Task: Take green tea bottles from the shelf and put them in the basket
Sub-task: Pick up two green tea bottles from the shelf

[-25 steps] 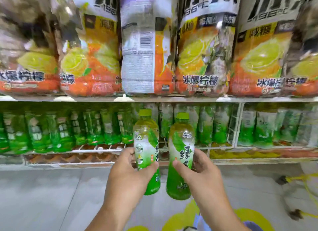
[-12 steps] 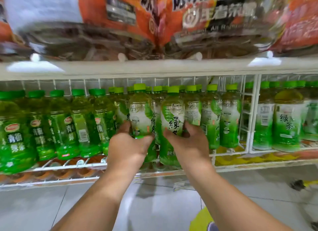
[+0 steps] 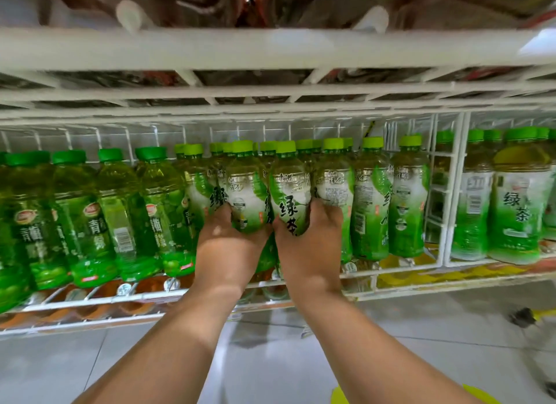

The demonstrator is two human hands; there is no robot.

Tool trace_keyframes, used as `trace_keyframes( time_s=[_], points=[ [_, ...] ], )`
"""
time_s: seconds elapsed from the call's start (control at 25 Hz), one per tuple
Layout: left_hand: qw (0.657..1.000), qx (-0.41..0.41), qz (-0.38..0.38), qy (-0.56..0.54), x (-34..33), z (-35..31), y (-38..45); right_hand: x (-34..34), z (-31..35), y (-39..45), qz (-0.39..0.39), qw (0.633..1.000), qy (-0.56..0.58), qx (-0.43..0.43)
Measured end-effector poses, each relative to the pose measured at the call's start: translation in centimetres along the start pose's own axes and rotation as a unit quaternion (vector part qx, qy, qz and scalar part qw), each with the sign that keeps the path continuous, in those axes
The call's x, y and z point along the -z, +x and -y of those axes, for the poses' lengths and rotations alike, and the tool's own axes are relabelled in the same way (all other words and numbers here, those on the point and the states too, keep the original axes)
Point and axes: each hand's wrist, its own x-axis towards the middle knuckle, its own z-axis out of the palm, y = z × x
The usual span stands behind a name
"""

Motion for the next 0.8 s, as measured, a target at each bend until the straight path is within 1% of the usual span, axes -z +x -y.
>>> trace_keyframes(
  time_s=[0.08, 0.16, 0.24, 0.28, 0.36, 0.52, 0.64, 0.72, 0.8],
  points=[
    [1.000, -0.007, 0.003, -0.016, -0.1, 0.3, -0.2, -0.1, -0.2, -0.3, 0.010, 0.999, -0.032, 0.003],
    [1.000, -0.005, 0.027, -0.004, 0.1, 0.6, -0.3, 0.0, -0.5, -0.7, 0.020, 0.997, -0.076, 0.006],
    [0.998, -0.008, 0.057, 0.034, 0.1, 1.0, -0.1, 0.1, -1.2, -1.4, -0.005, 0.993, -0.117, 0.033],
    [0.996, -0.012, 0.069, 0.050, 0.2, 1.1, -0.1, 0.2, -1.5, -1.8, -0.020, 0.992, -0.116, 0.043],
    [0.994, -0.012, 0.080, 0.075, 0.5, 1.2, 0.0, 0.3, -2.3, -2.1, -0.024, 0.994, -0.106, 0.029],
    [0.989, 0.005, 0.080, 0.123, 0.8, 1.4, -0.5, 0.4, -3.1, -1.8, 0.019, 0.990, -0.137, 0.006],
    [0.990, 0.026, 0.086, 0.106, 0.6, 1.4, -0.8, 0.4, -2.8, -1.6, 0.026, 0.988, -0.152, 0.000],
    [0.989, 0.020, 0.095, 0.112, 0.9, 1.2, -1.0, 0.8, -2.8, -1.7, 0.034, 0.989, -0.142, -0.004],
    [0.983, -0.004, 0.097, 0.154, 1.8, 1.2, -1.3, 1.3, -2.7, -2.0, 0.048, 0.987, -0.154, -0.001]
  ],
)
